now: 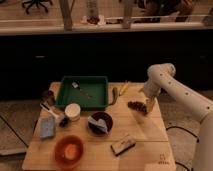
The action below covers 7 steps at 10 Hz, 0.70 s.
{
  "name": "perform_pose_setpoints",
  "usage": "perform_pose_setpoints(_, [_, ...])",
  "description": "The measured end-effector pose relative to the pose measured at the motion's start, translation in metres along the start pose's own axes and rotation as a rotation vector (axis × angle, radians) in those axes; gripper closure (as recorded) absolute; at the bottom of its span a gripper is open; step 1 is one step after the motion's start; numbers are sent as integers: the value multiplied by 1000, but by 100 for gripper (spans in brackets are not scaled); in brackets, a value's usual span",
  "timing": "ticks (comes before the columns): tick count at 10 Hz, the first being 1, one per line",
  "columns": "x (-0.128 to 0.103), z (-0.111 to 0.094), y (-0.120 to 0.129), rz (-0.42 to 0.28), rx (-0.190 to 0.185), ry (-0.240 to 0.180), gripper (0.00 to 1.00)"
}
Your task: Place grapes in table surface
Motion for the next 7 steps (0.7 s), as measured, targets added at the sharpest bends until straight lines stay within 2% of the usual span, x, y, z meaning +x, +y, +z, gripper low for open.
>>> perform_pose_setpoints(3, [7,17,-4,45,-11,0,20])
perform_pose_setpoints(4, [8,25,-4,55,-23,-3,23])
perform_pose_setpoints(7, [16,45,-1,89,-62,-34,55])
